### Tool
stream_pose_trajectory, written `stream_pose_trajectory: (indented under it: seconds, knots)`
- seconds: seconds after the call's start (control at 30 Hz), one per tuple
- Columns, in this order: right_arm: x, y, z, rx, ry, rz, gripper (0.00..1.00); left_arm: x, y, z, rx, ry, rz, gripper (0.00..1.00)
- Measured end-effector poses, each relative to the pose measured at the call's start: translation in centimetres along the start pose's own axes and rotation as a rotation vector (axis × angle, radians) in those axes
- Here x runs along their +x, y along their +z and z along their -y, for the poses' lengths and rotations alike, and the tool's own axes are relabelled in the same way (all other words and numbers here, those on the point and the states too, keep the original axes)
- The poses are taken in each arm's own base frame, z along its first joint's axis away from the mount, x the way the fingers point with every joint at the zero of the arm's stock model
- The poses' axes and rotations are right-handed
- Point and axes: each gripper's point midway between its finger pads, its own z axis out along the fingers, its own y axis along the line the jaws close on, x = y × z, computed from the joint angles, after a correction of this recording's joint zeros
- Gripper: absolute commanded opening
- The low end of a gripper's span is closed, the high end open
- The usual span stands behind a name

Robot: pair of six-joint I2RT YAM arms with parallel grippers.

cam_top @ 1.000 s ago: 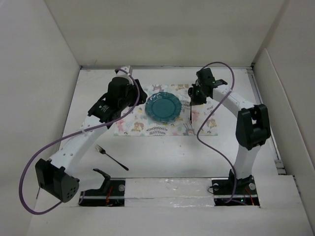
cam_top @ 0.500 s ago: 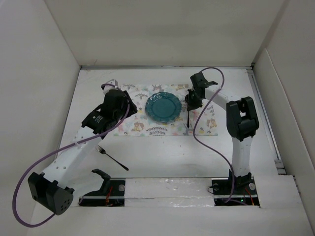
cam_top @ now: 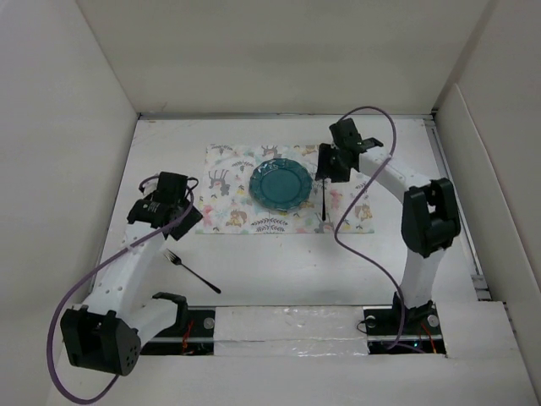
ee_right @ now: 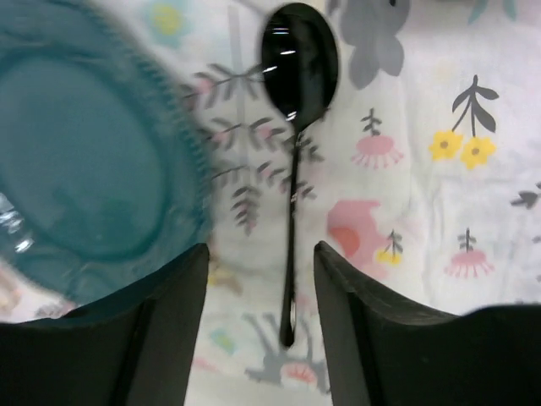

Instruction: Set the dinner table for one person

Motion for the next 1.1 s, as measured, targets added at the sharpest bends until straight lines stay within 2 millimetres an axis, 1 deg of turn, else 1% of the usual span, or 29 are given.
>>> stream_pose_trajectory:
  seconds: [0.03,0.1,0.13,0.17,0.23,0.3,0.4,0.5,0.57,0.67,0.7,0.73,0.8,0.83,0.87,0.9,0.97,1.0,1.03,1.1]
  knots:
    - [-0.4,-1.5,-0.6,-0.017,-0.009,0.031,0.62,0.4,0.1,-0.5,-0.025,-0.003,-0.02,0.4]
    - [-1.3,-5.0,-2.1,-0.062,-0.026,0.109,0.63,1.4,0.4,-1.5,-0.085,-0.007,-0.066,0.39]
    - [-1.5,-7.1,-2.9,-0.09,-0.038,0.149,0.63,1.9,0.6,-2.0,-0.116,-0.01,-0.089,0.39]
    - [-1.7,-8.7,-3.7,-0.115,-0.047,0.186,0.63,2.4,0.7,-2.5,-0.145,-0.01,-0.112,0.39]
    - [-1.4,-11.9,-5.0,-0.174,-0.065,0.25,0.63,3.3,1.1,-3.1,-0.187,-0.021,-0.15,0.39]
    - [-0.3,-14.1,-6.0,-0.221,-0.085,0.28,0.63,4.4,1.6,-4.0,-0.232,-0.036,-0.189,0.39]
    - [1.5,-15.8,-6.6,-0.269,-0.109,0.289,0.63,6.1,2.1,-5.6,-0.309,-0.065,-0.255,0.39]
    - [2.9,-16.5,-6.6,-0.287,-0.12,0.283,0.63,6.8,2.2,-6.5,-0.367,-0.083,-0.288,0.4]
    - [3.1,-17.0,-6.5,-0.298,-0.121,0.287,0.63,7.1,2.3,-6.8,-0.397,-0.086,-0.305,0.39]
    - [2.9,-18.2,-6.9,-0.328,-0.124,0.311,0.62,8.0,2.7,-7.8,-0.48,-0.065,-0.359,0.39]
    - [2.8,-18.7,-7.1,-0.342,-0.126,0.322,0.59,8.4,3.0,-8.2,-0.512,-0.057,-0.379,0.38]
    - [2.8,-19.1,-7.4,-0.36,-0.13,0.328,0.46,8.7,3.2,-8.5,-0.541,-0.048,-0.398,0.38]
    - [3.1,-19.5,-8.2,-0.396,-0.144,0.324,0.38,8.9,3.6,-9.0,-0.582,-0.039,-0.412,0.38]
    - [3.4,-19.4,-8.8,-0.412,-0.158,0.316,0.15,8.6,3.6,-8.8,-0.583,-0.041,-0.404,0.38]
    - [4.1,-19.2,-9.6,-0.429,-0.181,0.303,0.07,8.0,3.7,-8.3,-0.568,-0.047,-0.386,0.38]
    - [5.1,-19.0,-10.7,-0.455,-0.207,0.28,0.01,7.0,3.7,-7.4,-0.532,-0.058,-0.357,0.38]
    - [7.6,-18.1,-13.1,-0.502,-0.27,0.224,0.0,4.4,3.2,-4.5,-0.421,-0.087,-0.277,0.38]
    - [9.0,-17.6,-14.3,-0.522,-0.302,0.192,0.0,2.6,2.6,-2.6,-0.349,-0.106,-0.225,0.37]
    - [10.5,-17.0,-15.6,-0.545,-0.338,0.159,0.0,0.7,1.6,-0.8,-0.275,-0.122,-0.172,0.38]
    - [13.6,-15.6,-18.3,-0.581,-0.407,0.097,0.0,-3.3,-1.1,3.0,-0.126,-0.146,-0.053,0.37]
